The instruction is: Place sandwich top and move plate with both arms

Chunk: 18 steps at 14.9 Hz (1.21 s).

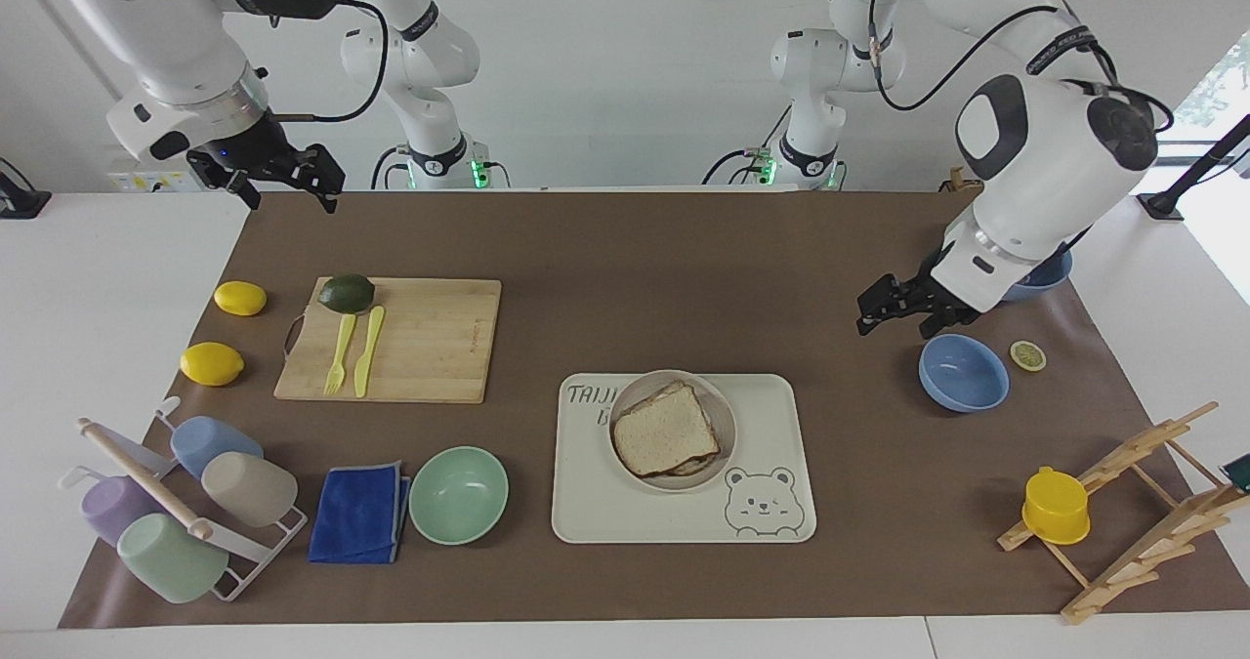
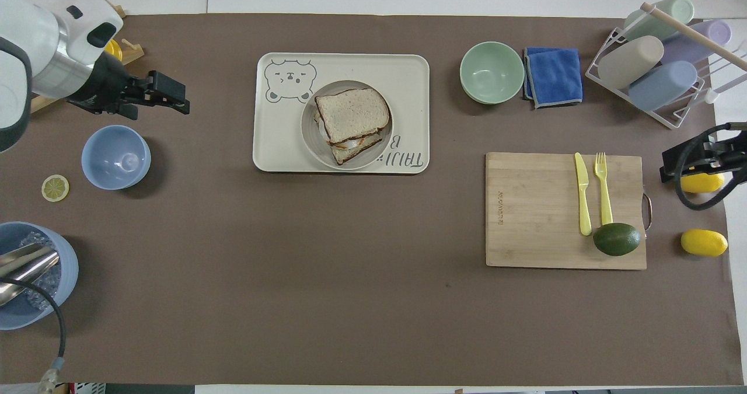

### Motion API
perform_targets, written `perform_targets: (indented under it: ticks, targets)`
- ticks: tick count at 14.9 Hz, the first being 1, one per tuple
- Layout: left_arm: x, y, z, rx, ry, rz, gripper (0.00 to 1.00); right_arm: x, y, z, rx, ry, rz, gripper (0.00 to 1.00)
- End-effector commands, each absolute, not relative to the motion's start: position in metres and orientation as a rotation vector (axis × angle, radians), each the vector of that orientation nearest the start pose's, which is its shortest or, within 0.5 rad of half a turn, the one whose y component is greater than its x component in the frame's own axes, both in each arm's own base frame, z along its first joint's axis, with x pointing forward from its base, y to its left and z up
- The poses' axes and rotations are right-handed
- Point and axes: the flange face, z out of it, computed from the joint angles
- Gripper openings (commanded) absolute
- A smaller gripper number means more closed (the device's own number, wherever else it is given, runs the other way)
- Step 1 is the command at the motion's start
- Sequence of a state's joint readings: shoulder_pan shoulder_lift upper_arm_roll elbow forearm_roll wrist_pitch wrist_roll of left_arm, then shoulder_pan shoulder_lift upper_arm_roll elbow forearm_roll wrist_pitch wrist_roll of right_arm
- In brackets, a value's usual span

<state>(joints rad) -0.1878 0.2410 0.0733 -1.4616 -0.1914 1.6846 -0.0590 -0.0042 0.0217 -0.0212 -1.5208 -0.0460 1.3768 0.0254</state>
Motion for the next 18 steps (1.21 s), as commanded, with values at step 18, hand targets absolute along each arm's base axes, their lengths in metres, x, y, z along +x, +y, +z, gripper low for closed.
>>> perform_targets:
  ticks: [18]
  targets:
    - [0.503,-0.068,0.614,-3.073,-0.106,0.188,1.0,0.538,-0.019,0.624,-3.16,0.047,0.246,1.0]
